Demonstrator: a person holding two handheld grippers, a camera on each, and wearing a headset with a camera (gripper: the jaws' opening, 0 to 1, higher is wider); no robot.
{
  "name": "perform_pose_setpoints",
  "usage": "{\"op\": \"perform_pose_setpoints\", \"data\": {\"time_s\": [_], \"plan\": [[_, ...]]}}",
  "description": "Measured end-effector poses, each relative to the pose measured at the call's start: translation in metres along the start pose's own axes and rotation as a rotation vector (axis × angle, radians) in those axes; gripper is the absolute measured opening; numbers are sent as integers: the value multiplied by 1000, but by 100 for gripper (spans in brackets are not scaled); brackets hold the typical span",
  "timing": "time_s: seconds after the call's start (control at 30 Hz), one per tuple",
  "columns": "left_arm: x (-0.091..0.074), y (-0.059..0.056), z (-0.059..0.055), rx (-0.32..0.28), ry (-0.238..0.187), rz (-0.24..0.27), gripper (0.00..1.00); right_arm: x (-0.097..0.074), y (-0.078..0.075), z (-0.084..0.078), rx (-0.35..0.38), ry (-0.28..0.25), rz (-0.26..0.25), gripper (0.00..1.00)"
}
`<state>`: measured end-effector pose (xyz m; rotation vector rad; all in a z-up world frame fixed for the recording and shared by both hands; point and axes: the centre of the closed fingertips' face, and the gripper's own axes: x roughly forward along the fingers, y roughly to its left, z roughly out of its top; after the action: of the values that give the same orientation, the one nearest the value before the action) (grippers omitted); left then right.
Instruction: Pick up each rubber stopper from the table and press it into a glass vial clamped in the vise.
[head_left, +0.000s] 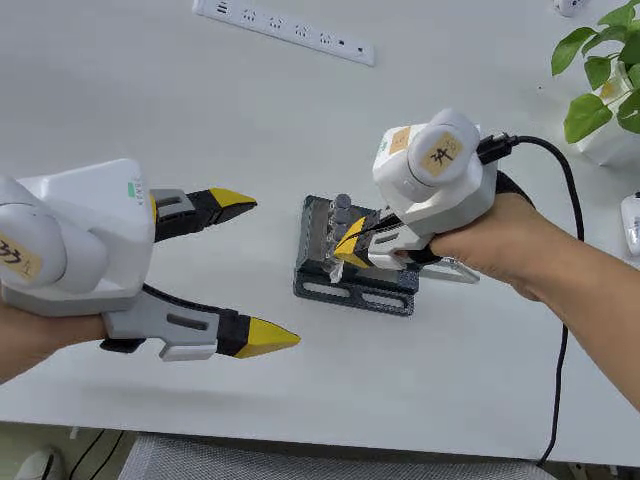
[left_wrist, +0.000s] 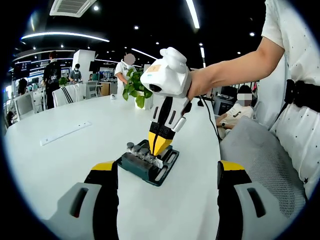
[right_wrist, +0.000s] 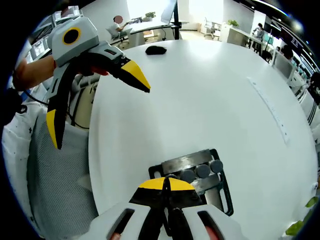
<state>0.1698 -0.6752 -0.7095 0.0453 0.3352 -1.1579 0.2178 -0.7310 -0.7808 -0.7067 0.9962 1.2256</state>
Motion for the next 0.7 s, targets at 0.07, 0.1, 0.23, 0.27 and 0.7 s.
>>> {"op": "perform_pose_setpoints", "data": {"time_s": [0.07,0.1,0.23,0.27,0.7], "plan": [[0,0,0,2,6,1,80,-1,0,1,-3,-9,-7,0],[-1,0,-1,3,9,3,80,-2,1,2,-1,-16,-8,0],[-1,0,-1,6,19,5,81,-7,-1,-1,7,-33,-18,0],[0,0,-2,6,21,5,82,-10,-3,-1,11,-39,-21,0],[0,2,-5,21,52,17,88,-30,-8,-13,70,-116,-47,1]]}}
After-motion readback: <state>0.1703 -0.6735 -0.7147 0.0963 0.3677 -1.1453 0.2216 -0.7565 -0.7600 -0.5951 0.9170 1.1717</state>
